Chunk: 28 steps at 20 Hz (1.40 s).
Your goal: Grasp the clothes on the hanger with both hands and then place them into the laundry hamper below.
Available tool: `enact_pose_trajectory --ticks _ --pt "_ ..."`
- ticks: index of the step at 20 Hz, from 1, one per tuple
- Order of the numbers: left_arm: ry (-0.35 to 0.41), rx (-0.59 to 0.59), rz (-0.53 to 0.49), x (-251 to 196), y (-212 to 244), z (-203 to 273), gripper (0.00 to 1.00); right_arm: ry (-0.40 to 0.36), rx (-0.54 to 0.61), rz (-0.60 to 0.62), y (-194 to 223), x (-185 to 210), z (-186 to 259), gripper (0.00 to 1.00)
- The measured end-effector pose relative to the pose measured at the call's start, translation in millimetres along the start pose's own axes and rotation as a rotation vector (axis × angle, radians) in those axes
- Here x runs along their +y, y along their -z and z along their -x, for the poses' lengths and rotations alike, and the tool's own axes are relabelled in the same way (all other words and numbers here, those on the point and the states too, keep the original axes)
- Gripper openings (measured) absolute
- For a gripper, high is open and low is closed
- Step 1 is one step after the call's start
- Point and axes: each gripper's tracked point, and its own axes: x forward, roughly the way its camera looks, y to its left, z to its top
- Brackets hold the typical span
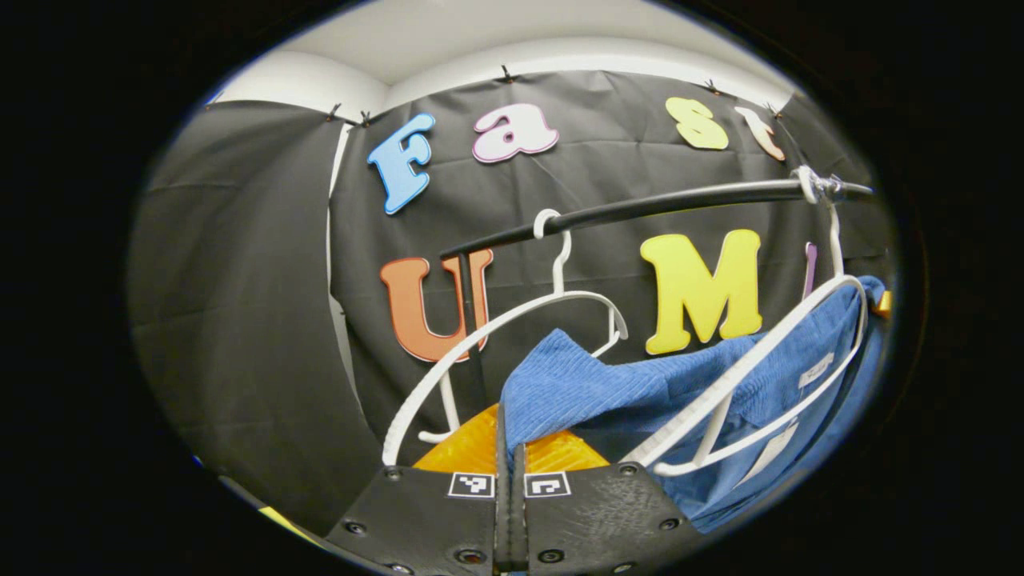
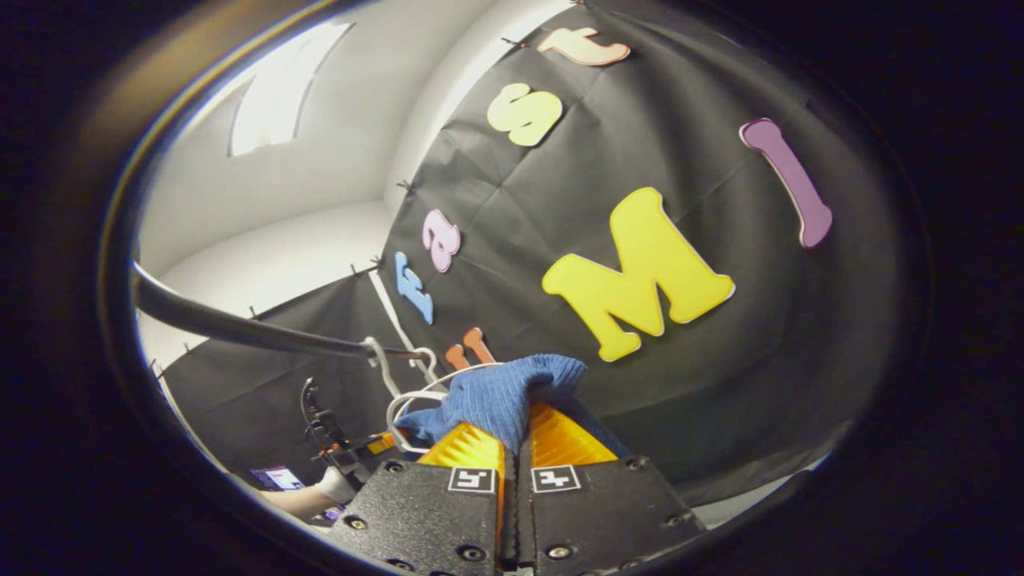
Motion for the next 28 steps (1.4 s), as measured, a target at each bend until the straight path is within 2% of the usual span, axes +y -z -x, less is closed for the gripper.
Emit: enact_pose_trajectory --ticks 2,4,5,7,10,13,22,26,27,28 --pt "0.019 0.036 0.014 -1 12 -4 0.0 0.093 0.001 0.004 1 -18 -4 0.03" --pt "0.03 0.075 0.014 -1 27 -7 0.03 0.14 0.03 -0.013 12 -30 -7 0.03" --pt "0.029 0.086 0.011 -2 34 -7 0.0 0.167 0.047 -0.012 16 -38 -9 0.04" --pt "0.035 0.101 0.006 -6 45 -6 0.0 0.228 0.075 -0.009 29 -57 -8 0.04" --pt "0.047 0.136 0.008 -12 67 3 0.0 0.272 0.103 -0.027 50 -70 -2 0.04" --pt "0.053 0.17 -0.002 -16 85 12 0.0 0.322 0.149 0.006 77 -82 6 0.04" --pt "0.075 0.295 0.007 -26 157 57 0.0 0.389 0.277 0.146 148 -80 36 0.04" --pt "0.12 0.32 -0.005 -45 169 84 0.0 0.396 0.345 0.231 183 -64 52 0.04" --pt "0.137 0.32 -0.009 -54 170 94 0.03 0.394 0.362 0.25 192 -57 55 0.04" --pt "0.154 0.319 -0.013 -61 169 104 0.0 0.386 0.377 0.271 200 -48 56 0.04"
